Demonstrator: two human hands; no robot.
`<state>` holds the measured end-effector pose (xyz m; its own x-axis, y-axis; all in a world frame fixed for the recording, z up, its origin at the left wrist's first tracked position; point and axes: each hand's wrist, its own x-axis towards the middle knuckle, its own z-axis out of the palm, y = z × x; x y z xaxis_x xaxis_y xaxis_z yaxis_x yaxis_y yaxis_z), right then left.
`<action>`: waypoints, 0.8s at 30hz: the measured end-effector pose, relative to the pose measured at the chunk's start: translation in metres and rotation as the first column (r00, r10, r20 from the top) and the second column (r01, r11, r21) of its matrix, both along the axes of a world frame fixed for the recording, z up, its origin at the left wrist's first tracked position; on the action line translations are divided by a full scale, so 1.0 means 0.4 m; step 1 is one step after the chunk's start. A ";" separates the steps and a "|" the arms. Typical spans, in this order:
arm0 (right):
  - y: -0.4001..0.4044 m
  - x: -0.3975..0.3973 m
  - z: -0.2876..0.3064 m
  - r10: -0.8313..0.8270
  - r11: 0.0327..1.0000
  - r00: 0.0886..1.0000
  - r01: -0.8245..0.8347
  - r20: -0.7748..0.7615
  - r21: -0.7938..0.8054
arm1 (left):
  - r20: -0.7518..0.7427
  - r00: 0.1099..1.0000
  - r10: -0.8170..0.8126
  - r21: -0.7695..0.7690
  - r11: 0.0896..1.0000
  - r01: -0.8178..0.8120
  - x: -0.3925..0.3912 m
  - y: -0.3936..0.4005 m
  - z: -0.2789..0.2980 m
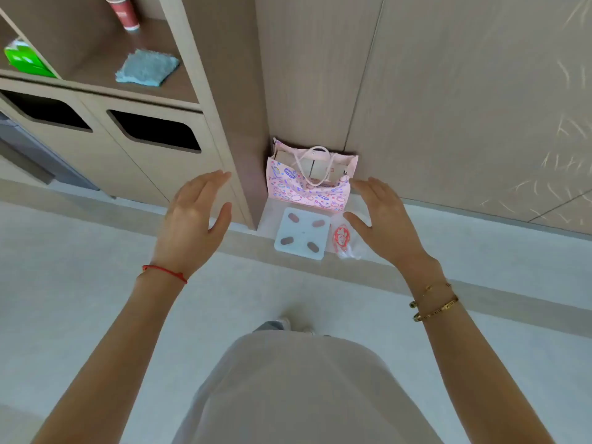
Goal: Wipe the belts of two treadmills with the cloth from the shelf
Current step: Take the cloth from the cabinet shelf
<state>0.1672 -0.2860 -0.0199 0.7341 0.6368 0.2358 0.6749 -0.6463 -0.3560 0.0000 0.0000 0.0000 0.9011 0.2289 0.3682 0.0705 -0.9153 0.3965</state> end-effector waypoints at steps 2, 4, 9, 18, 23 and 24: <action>0.019 -0.001 -0.004 0.046 0.999 0.999 -0.046 0.004 -0.004 | 0.014 0.999 0.037 -0.022 0.999 -0.036 -0.022 0.006 -0.001; 0.047 -0.006 -0.009 0.074 0.997 0.997 -0.074 -0.017 -0.021 | -0.003 0.997 0.071 -0.019 0.997 -0.071 -0.054 0.011 -0.014; 0.159 -0.018 -0.024 0.168 0.985 0.983 -0.170 -0.070 -0.028 | -0.006 0.986 0.168 -0.031 0.985 -0.168 -0.128 0.065 -0.035; 0.526 -0.050 -0.058 0.304 0.950 0.940 -0.312 -0.154 -0.026 | -0.037 0.928 0.370 -0.086 0.924 -0.372 -0.267 0.327 -0.072; 0.803 -0.085 -0.065 0.350 0.934 0.922 -0.358 -0.168 -0.017 | -0.041 0.910 0.413 -0.075 0.907 -0.415 -0.321 0.566 -0.056; 0.856 -0.095 -0.068 0.357 0.932 0.919 -0.363 -0.165 -0.007 | -0.045 0.906 0.422 -0.072 0.903 -0.424 -0.331 0.613 -0.050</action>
